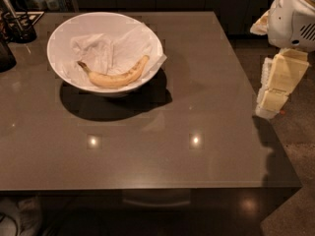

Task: Pick banana from white bowl

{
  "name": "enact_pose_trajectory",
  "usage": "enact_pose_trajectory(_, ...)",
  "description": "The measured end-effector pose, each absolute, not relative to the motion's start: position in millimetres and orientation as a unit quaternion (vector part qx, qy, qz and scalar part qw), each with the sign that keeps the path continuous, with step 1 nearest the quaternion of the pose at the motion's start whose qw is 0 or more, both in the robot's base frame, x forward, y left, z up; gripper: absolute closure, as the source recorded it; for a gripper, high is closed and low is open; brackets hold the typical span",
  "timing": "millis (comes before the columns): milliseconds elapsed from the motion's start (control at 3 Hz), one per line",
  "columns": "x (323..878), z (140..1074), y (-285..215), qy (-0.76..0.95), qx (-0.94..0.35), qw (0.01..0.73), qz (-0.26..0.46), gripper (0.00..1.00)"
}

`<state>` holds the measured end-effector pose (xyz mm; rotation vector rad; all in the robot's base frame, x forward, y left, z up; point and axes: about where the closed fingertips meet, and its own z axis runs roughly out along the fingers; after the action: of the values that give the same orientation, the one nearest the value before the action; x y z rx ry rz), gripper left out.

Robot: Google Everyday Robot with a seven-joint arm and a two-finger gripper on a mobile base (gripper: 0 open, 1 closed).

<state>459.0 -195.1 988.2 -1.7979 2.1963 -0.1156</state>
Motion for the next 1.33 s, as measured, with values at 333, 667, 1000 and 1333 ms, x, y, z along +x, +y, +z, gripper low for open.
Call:
enact_pose_trajectory(333, 472.6, 988.1, -168.8, 0.745, -0.651, 0.134, -0.046, 0.00)
enact_pose_trajectory(667, 475.9, 990.7, -165.6, 0.743, -0.652, 0.143, -0.050, 0.00)
enact_pose_trajectory(1000, 490.3, 986.9, -151.1, 0.741, -0.653, 0.153, -0.029, 0.00)
enact_pose_trajectory(1333, 519.0, 982.9, -115.3, 0.721, -0.676, 0.150, -0.022, 0.00)
